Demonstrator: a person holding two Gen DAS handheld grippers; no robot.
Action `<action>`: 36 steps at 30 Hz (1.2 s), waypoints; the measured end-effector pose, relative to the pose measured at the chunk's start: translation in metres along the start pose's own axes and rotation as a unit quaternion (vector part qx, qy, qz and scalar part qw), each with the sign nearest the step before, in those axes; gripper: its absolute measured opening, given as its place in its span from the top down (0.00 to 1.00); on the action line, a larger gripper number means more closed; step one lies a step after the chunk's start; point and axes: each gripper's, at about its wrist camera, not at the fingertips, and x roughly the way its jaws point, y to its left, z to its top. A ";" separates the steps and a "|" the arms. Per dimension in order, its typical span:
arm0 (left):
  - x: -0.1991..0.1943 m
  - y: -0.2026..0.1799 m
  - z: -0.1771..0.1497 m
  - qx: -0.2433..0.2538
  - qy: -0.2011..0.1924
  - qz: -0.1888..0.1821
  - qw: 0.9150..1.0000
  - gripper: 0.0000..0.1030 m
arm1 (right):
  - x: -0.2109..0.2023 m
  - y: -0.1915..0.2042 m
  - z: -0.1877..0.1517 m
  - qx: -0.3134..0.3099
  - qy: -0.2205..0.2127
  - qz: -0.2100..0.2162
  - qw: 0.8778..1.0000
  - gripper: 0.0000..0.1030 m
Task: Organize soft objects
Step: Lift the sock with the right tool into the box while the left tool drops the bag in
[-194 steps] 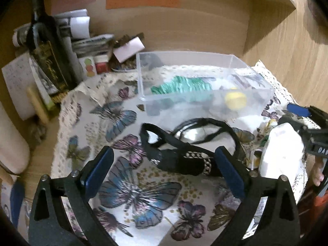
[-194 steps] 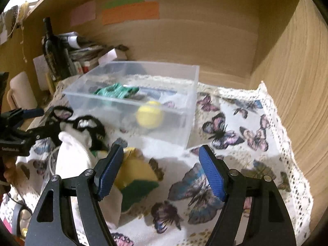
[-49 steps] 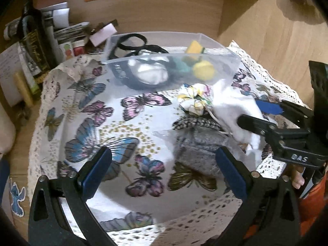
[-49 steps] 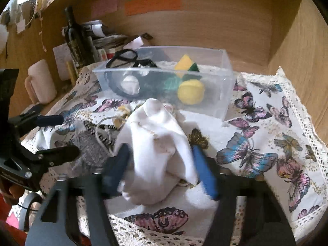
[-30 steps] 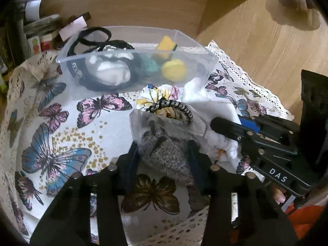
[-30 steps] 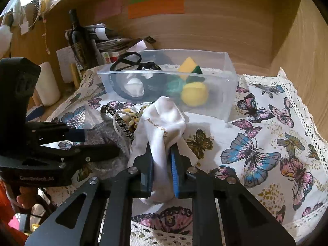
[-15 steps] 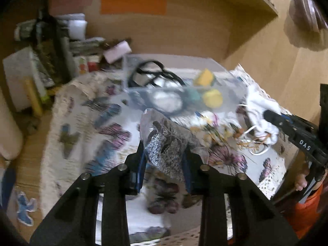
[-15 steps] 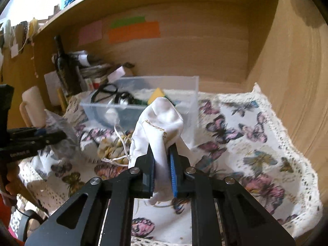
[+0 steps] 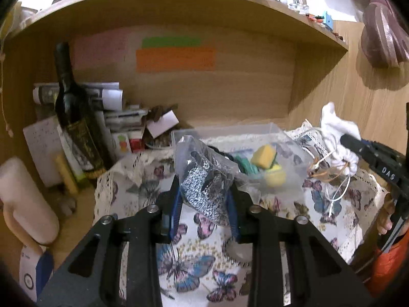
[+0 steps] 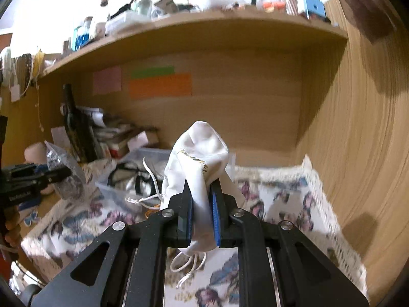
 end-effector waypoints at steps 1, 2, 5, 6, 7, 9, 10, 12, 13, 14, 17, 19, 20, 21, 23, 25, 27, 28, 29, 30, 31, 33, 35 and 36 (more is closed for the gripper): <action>0.003 -0.001 0.003 0.001 0.000 0.001 1.000 0.69 | 0.000 0.001 0.003 -0.001 -0.005 -0.001 1.000 0.89; 0.004 -0.002 0.005 0.002 -0.001 0.003 1.000 0.69 | 0.001 0.002 0.008 -0.003 -0.011 -0.001 1.000 0.89; 0.012 -0.005 0.013 0.007 -0.004 0.007 1.000 0.69 | 0.004 0.006 0.024 -0.013 -0.027 -0.006 1.000 0.89; 0.016 -0.005 0.016 0.008 -0.003 0.006 1.000 0.69 | 0.006 0.006 0.027 -0.015 -0.031 -0.007 0.999 0.89; 0.018 -0.006 0.018 0.008 -0.003 0.005 1.000 0.69 | 0.008 0.007 0.031 -0.017 -0.033 -0.007 0.999 0.89; 0.025 -0.007 0.025 0.008 -0.003 0.001 1.000 0.69 | 0.015 0.009 0.039 -0.022 -0.037 -0.010 0.999 0.89; 0.028 -0.007 0.028 0.008 -0.002 -0.002 1.000 0.69 | 0.018 0.009 0.040 -0.023 -0.037 -0.011 0.999 0.89; 0.036 -0.008 0.033 0.006 0.001 -0.006 1.000 0.69 | 0.027 0.009 0.044 -0.026 -0.035 -0.017 0.999 0.89; 0.040 -0.009 0.035 0.006 0.002 -0.009 1.000 0.69 | 0.031 0.008 0.045 -0.026 -0.034 -0.019 0.999 0.89; 0.045 -0.010 0.037 0.008 0.004 -0.010 1.000 0.69 | 0.036 0.007 0.045 -0.026 -0.030 -0.021 0.999 0.89; 0.061 -0.017 0.039 0.018 0.011 -0.013 1.000 0.69 | 0.058 0.004 0.041 -0.023 -0.005 -0.023 0.999 0.89; 0.071 -0.021 0.038 0.023 0.017 -0.017 0.999 0.69 | 0.071 0.002 0.037 -0.025 0.010 -0.028 0.999 0.89; 0.076 -0.023 0.036 0.026 0.022 -0.020 0.999 0.69 | 0.081 0.000 0.033 -0.027 0.021 -0.033 0.999 0.89; 0.082 -0.024 0.035 0.028 0.030 -0.026 0.999 0.69 | 0.088 -0.001 0.031 -0.025 0.028 -0.035 0.999 0.89; 0.092 -0.026 0.030 0.023 0.043 -0.033 0.998 0.69 | 0.102 -0.008 0.024 -0.012 0.047 -0.026 0.998 0.89; 0.102 -0.027 0.026 0.021 0.052 -0.032 0.998 0.68 | 0.113 -0.011 0.020 -0.006 0.064 -0.021 0.998 0.89; 0.111 -0.027 0.023 0.020 0.060 -0.031 0.998 0.67 | 0.125 -0.010 0.013 -0.010 0.085 -0.020 0.996 0.89; 0.114 -0.027 0.022 0.020 0.060 -0.031 0.998 0.67 | 0.129 -0.008 0.011 -0.014 0.093 -0.021 0.995 0.89; 0.116 -0.027 0.022 0.021 0.060 -0.031 0.997 0.67 | 0.133 -0.008 0.009 -0.017 0.101 -0.021 0.994 0.89; 0.119 -0.027 0.021 0.020 0.061 -0.032 0.997 0.67 | 0.137 -0.007 0.007 -0.021 0.109 -0.023 0.994 0.89; 0.122 -0.027 0.021 0.018 0.064 -0.034 0.997 0.67 | 0.138 -0.007 0.006 -0.024 0.114 -0.023 0.993 0.89; 0.128 -0.026 0.019 0.014 0.073 -0.037 0.997 0.67 | 0.143 -0.003 0.002 -0.035 0.127 -0.027 0.991 0.89; 0.136 -0.023 0.017 0.008 0.088 -0.040 0.995 0.67 | 0.148 0.001 -0.001 -0.045 0.136 -0.027 0.989 0.89; 0.140 -0.022 0.015 0.005 0.096 -0.041 0.995 0.67 | 0.152 0.003 -0.003 -0.051 0.144 -0.025 0.988 0.89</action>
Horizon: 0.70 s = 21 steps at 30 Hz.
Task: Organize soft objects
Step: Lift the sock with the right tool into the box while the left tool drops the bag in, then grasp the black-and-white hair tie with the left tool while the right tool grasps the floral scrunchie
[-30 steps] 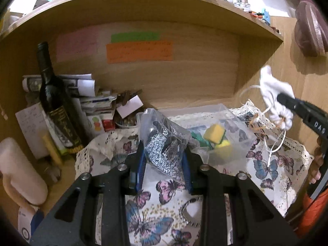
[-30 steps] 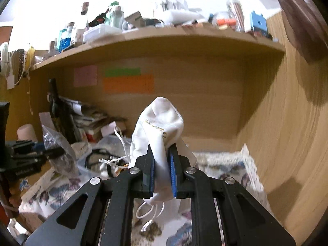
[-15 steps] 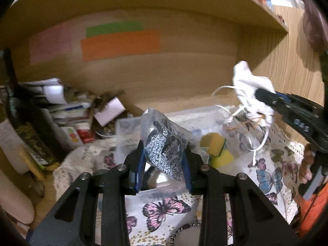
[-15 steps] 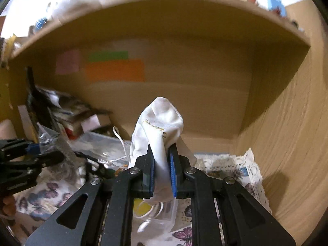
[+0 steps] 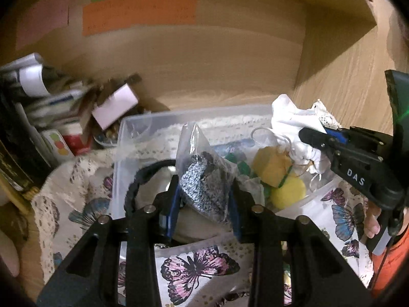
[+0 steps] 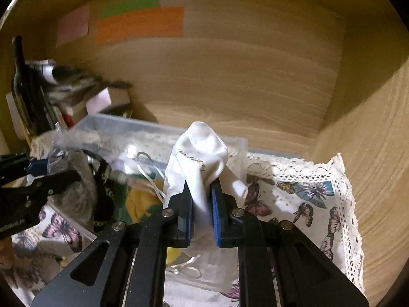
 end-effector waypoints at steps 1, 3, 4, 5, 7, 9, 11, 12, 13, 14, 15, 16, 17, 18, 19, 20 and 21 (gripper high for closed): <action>0.004 0.001 -0.001 -0.002 0.007 0.002 1.000 0.67 | 0.003 0.002 -0.001 -0.005 0.006 0.001 1.000 0.89; 0.009 0.003 -0.002 -0.003 0.012 0.005 1.000 0.66 | 0.008 0.006 -0.004 -0.017 0.019 0.000 1.000 0.89; 0.009 0.004 -0.002 -0.004 0.012 0.004 1.000 0.66 | 0.009 0.007 -0.005 -0.023 0.022 -0.006 0.999 0.89; 0.007 0.004 -0.003 -0.004 0.013 0.005 1.000 0.66 | 0.010 0.009 -0.006 -0.026 0.023 -0.009 0.999 0.89; 0.006 0.003 -0.003 -0.003 0.012 0.009 1.000 0.65 | 0.010 0.008 -0.006 -0.025 0.023 -0.007 0.999 0.89; 0.005 0.002 -0.003 0.001 0.013 0.015 1.000 0.63 | 0.009 0.006 -0.006 -0.021 0.024 -0.005 0.999 0.89; 0.003 0.002 -0.003 0.004 0.011 0.018 1.000 0.60 | 0.008 0.005 -0.005 -0.020 0.025 -0.005 0.999 0.87; 0.000 0.001 -0.003 0.004 0.010 0.018 1.000 0.57 | 0.005 0.005 -0.005 -0.019 0.025 -0.004 1.000 0.85; -0.003 0.001 -0.003 0.004 0.009 0.018 1.000 0.56 | 0.003 0.005 -0.005 -0.019 0.022 -0.004 1.000 0.84; -0.007 0.001 -0.003 0.003 0.006 0.018 1.000 0.53 | 0.002 0.006 -0.003 -0.019 0.019 -0.004 1.000 0.81; -0.010 0.002 -0.002 0.003 0.001 0.018 1.000 0.50 | -0.001 0.006 -0.002 -0.018 0.015 -0.004 1.000 0.76; -0.015 0.001 -0.001 0.004 -0.004 0.018 1.000 0.49 | -0.004 0.006 -0.001 -0.018 0.010 -0.005 1.000 0.70; -0.019 0.001 -0.001 0.004 -0.009 0.018 1.000 0.45 | -0.009 0.006 -0.001 -0.018 0.003 -0.006 1.000 0.67; -0.024 0.001 -0.001 0.005 -0.014 0.019 1.000 0.42 | -0.015 0.006 0.000 -0.016 -0.006 -0.007 1.000 0.60; -0.031 0.000 -0.001 0.007 -0.021 0.020 1.000 0.41 | -0.020 0.005 0.001 -0.014 -0.013 -0.006 1.000 0.54; -0.037 -0.001 -0.001 0.008 -0.027 0.021 0.999 0.38 | -0.029 0.004 0.002 -0.011 -0.025 -0.001 1.000 0.52; -0.043 -0.002 -0.001 0.011 -0.033 0.022 0.999 0.33 | -0.035 0.004 0.003 -0.009 -0.031 0.002 0.999 0.49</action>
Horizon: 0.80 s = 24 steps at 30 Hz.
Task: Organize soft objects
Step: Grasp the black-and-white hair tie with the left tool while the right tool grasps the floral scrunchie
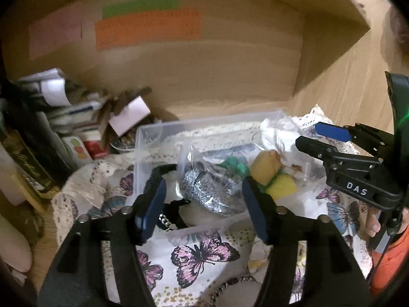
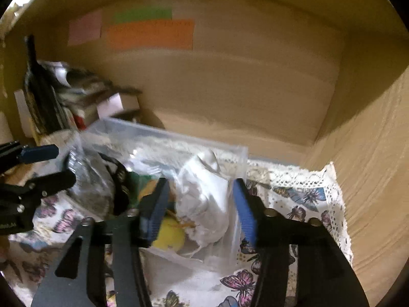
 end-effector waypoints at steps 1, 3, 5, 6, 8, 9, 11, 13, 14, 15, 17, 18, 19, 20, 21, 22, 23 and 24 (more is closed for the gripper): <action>-0.007 -0.001 0.000 0.003 -0.007 0.002 1.000 0.31 | -0.005 0.000 0.001 0.002 -0.006 0.003 1.000 0.47; -0.019 -0.002 0.000 0.009 -0.021 0.007 1.000 0.26 | -0.021 0.000 0.002 0.005 -0.023 0.011 1.000 0.43; -0.030 -0.003 -0.002 0.016 -0.032 0.014 0.999 0.19 | -0.034 0.002 0.001 0.005 -0.036 0.018 0.999 0.39; -0.036 -0.003 -0.003 0.017 -0.036 0.016 0.999 0.13 | -0.041 0.003 0.000 0.005 -0.041 0.023 0.999 0.36; -0.044 -0.002 -0.007 0.017 -0.039 0.019 0.999 0.07 | -0.049 0.006 -0.002 0.002 -0.049 0.032 0.998 0.33; -0.047 -0.001 -0.010 0.017 -0.039 0.020 0.999 0.06 | -0.055 0.009 -0.004 0.002 -0.056 0.034 0.998 0.30; -0.050 0.000 -0.017 0.016 -0.035 0.023 0.999 0.05 | -0.063 0.013 -0.010 0.000 -0.065 0.039 0.997 0.24; -0.052 0.001 -0.023 0.016 -0.028 0.023 0.999 0.05 | -0.069 0.019 -0.017 -0.001 -0.068 0.046 0.997 0.22; -0.051 0.002 -0.027 0.016 -0.023 0.024 0.999 0.05 | -0.070 0.022 -0.020 -0.003 -0.067 0.049 0.997 0.22; -0.050 0.004 -0.031 0.015 -0.017 0.026 0.999 0.05 | -0.071 0.025 -0.024 -0.005 -0.065 0.051 0.997 0.22; -0.048 0.005 -0.038 0.016 -0.005 0.023 1.000 0.05 | -0.070 0.030 -0.030 -0.008 -0.058 0.055 0.997 0.22; -0.047 0.006 -0.042 0.017 0.005 0.019 1.000 0.05 | -0.067 0.032 -0.034 -0.007 -0.052 0.059 0.997 0.22; -0.043 0.006 -0.046 0.017 0.017 0.016 1.000 0.05 | -0.065 0.034 -0.037 -0.004 -0.046 0.064 0.997 0.22; -0.040 0.006 -0.051 0.017 0.028 0.015 0.999 0.05 | -0.063 0.035 -0.040 -0.002 -0.039 0.069 0.997 0.22; -0.038 0.006 -0.055 0.017 0.034 0.013 0.999 0.05 | -0.060 0.037 -0.044 0.001 -0.032 0.072 0.997 0.22; -0.035 0.007 -0.060 0.016 0.044 0.012 0.999 0.05 | -0.058 0.038 -0.047 0.002 -0.026 0.074 0.997 0.22; -0.033 0.007 -0.065 0.015 0.051 0.010 0.999 0.06 | -0.054 0.039 -0.051 0.003 -0.019 0.078 0.997 0.22; -0.030 0.008 -0.070 0.013 0.060 0.006 0.998 0.06 | -0.049 0.041 -0.054 0.003 -0.009 0.082 0.997 0.22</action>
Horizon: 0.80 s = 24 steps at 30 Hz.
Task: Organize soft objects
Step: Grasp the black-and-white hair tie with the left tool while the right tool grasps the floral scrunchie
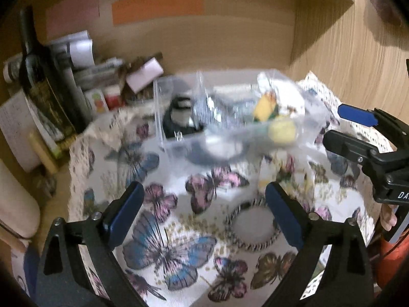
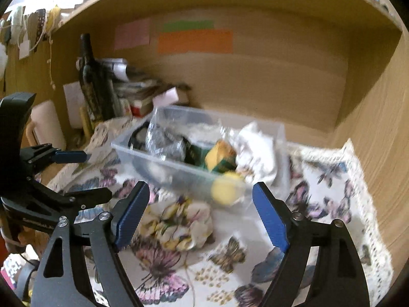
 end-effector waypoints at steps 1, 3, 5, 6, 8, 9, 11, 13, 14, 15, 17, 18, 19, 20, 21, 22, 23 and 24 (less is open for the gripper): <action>0.003 0.000 -0.003 -0.001 0.006 -0.003 1.000 0.12 | 0.003 0.001 -0.003 0.001 0.008 0.001 1.000 0.22; 0.008 -0.001 -0.010 0.004 0.026 -0.012 1.000 0.24 | 0.010 0.002 -0.009 0.000 0.022 0.002 1.000 0.22; 0.014 -0.004 -0.016 0.011 0.047 -0.029 0.998 0.26 | 0.016 0.002 -0.015 0.002 0.036 0.004 0.999 0.22; 0.017 -0.005 -0.019 0.011 0.055 -0.036 0.998 0.28 | 0.020 0.003 -0.018 0.002 0.046 0.009 0.999 0.22; 0.020 -0.006 -0.023 0.015 0.063 -0.039 0.997 0.38 | 0.026 0.005 -0.021 -0.002 0.059 0.015 0.998 0.22; 0.022 -0.007 -0.025 0.017 0.069 -0.043 0.997 0.45 | 0.028 0.007 -0.022 -0.005 0.064 0.015 0.998 0.22; 0.025 -0.008 -0.027 0.016 0.077 -0.052 0.996 0.54 | 0.032 0.010 -0.024 -0.011 0.075 0.016 0.997 0.22; 0.028 -0.010 -0.030 0.016 0.085 -0.062 0.994 0.63 | 0.037 0.012 -0.026 -0.017 0.085 0.016 0.996 0.22; 0.029 -0.011 -0.032 0.018 0.085 -0.062 0.994 0.67 | 0.040 0.013 -0.028 -0.020 0.091 0.016 0.996 0.22; 0.028 -0.013 -0.033 0.022 0.082 -0.059 0.995 0.70 | 0.043 0.014 -0.029 -0.023 0.098 0.019 0.995 0.22; 0.027 -0.014 -0.033 0.026 0.079 -0.068 0.994 0.77 | 0.048 0.016 -0.030 -0.028 0.108 0.023 0.994 0.22; 0.026 -0.015 -0.034 0.027 0.079 -0.073 0.994 0.79 | 0.050 0.018 -0.031 -0.033 0.112 0.026 0.993 0.24; 0.025 -0.017 -0.035 0.028 0.077 -0.072 0.994 0.81 | 0.052 0.019 -0.031 -0.038 0.117 0.027 0.992 0.24; 0.025 -0.018 -0.034 0.030 0.075 -0.070 0.994 0.86 | 0.055 0.022 -0.032 -0.044 0.124 0.029 0.991 0.27; 0.024 -0.019 -0.035 0.034 0.073 -0.068 0.994 0.88 | 0.057 0.023 -0.033 -0.047 0.129 0.031 0.990 0.38; 0.022 -0.020 -0.035 0.034 0.068 -0.064 0.995 0.89 | 0.059 0.023 -0.033 -0.047 0.134 0.032 0.989 0.48; 0.021 -0.020 -0.035 0.033 0.064 -0.065 0.995 0.90 | 0.061 0.023 -0.034 -0.046 0.139 0.036 0.989 0.54; 0.019 -0.020 -0.034 0.033 0.060 -0.066 0.995 0.92 | 0.061 0.023 -0.034 -0.044 0.140 0.039 0.988 0.61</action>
